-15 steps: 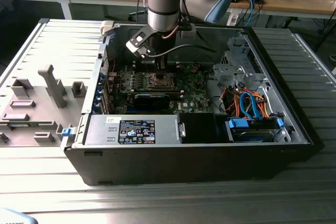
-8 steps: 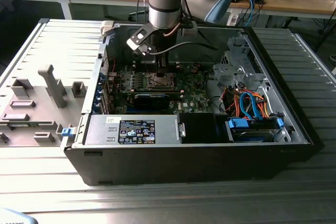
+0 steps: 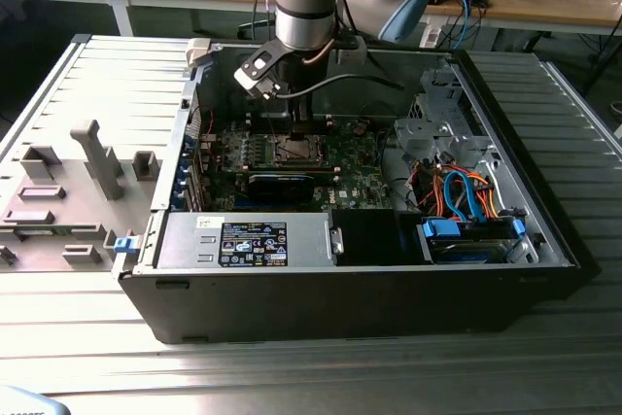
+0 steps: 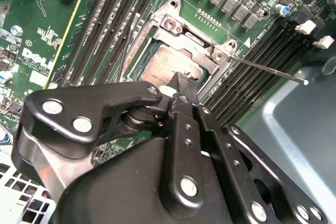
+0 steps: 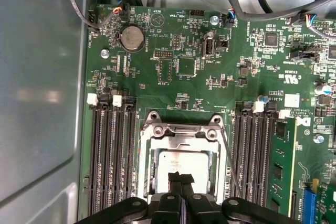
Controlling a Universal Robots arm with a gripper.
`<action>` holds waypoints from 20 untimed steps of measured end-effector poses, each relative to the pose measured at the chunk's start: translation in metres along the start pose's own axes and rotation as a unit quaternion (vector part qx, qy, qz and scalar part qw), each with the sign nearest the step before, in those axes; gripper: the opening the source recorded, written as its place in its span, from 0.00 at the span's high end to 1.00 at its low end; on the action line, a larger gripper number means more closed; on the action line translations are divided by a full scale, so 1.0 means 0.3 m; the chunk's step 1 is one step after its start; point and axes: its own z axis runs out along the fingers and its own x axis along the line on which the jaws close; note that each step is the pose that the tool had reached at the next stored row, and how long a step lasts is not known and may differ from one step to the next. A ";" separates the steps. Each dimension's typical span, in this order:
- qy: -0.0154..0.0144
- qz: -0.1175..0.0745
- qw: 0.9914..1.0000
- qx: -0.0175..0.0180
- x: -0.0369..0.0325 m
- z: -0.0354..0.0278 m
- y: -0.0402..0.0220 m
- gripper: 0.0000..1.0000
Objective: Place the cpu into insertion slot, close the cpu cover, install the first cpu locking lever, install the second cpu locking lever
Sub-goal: 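Close the cpu cover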
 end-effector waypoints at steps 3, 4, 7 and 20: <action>0.000 0.000 1.000 0.000 0.000 -0.006 0.000 0.89; 0.000 0.000 1.000 0.000 0.000 -0.010 0.000 0.89; 0.000 0.000 1.000 0.000 0.000 -0.022 0.000 0.89; 0.000 0.000 1.000 0.000 -0.002 -0.083 0.000 0.89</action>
